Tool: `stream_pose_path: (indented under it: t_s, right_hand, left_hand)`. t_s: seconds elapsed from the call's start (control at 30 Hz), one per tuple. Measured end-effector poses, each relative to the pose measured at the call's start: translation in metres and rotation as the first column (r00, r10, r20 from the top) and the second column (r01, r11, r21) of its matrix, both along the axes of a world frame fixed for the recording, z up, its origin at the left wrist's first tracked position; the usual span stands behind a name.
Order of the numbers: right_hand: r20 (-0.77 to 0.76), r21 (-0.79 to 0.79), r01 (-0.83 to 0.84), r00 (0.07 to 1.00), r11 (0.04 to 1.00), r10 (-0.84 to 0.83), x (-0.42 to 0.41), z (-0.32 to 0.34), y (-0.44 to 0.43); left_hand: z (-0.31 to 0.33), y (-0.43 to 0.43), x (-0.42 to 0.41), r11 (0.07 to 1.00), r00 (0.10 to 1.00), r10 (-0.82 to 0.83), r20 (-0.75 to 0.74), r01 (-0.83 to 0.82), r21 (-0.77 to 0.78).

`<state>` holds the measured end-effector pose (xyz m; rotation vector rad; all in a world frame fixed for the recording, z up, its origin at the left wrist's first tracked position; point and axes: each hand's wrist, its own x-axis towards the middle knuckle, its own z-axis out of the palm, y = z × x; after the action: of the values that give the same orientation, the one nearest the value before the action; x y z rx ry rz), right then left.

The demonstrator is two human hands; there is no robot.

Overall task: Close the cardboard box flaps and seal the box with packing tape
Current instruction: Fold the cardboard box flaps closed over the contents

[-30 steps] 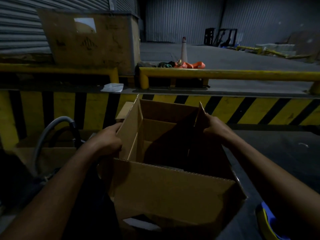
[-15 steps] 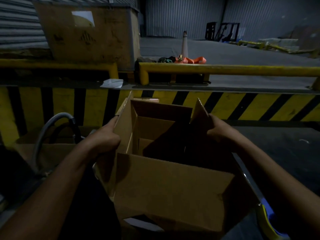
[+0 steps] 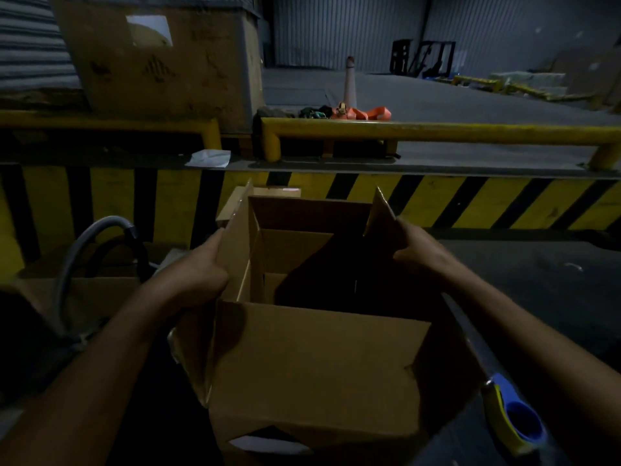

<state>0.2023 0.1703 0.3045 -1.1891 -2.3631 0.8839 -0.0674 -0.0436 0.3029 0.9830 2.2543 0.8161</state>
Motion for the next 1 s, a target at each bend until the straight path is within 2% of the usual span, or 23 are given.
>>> stream_pose_path:
  t_s: [0.1,0.33,0.47,0.57,0.73,0.87,1.0]
  right_hand:
    - [-0.070,-0.026,0.018,0.997,0.999,-0.020,-0.003,-0.006,-0.003]
    - [-0.025,-0.024,0.075,0.997,0.997,-0.075,-0.018,-0.005,-0.010]
    - [0.012,-0.053,0.056,0.998,0.997,-0.056,-0.014,-0.003,-0.009]
    - [0.046,-0.091,0.036,0.998,0.995,-0.031,-0.007,-0.004,-0.011]
    - [0.054,-0.027,0.042,0.998,0.999,-0.040,0.012,-0.002,-0.001]
    - [0.105,0.018,0.024,0.994,1.000,-0.026,0.022,0.000,-0.002]
    - [0.111,0.093,0.016,0.993,0.995,-0.027,0.020,0.002,-0.016]
  left_hand:
    - [-0.009,-0.002,0.004,1.000,0.998,0.026,-0.063,-0.026,-0.001]
    - [-0.013,-0.004,-0.002,0.999,0.995,0.045,-0.093,-0.044,0.020]
    - [-0.011,-0.002,-0.007,0.998,0.998,0.063,-0.021,-0.063,-0.009]
    - [-0.002,0.008,-0.002,0.997,0.996,0.066,-0.056,-0.068,-0.032]
    - [0.002,0.018,0.003,0.993,0.999,0.041,-0.002,-0.040,0.107]
    - [-0.004,0.020,0.013,0.989,0.999,0.038,-0.003,-0.037,0.140]
    - [-0.001,0.018,0.013,0.991,0.999,-0.054,-0.009,0.054,0.124]
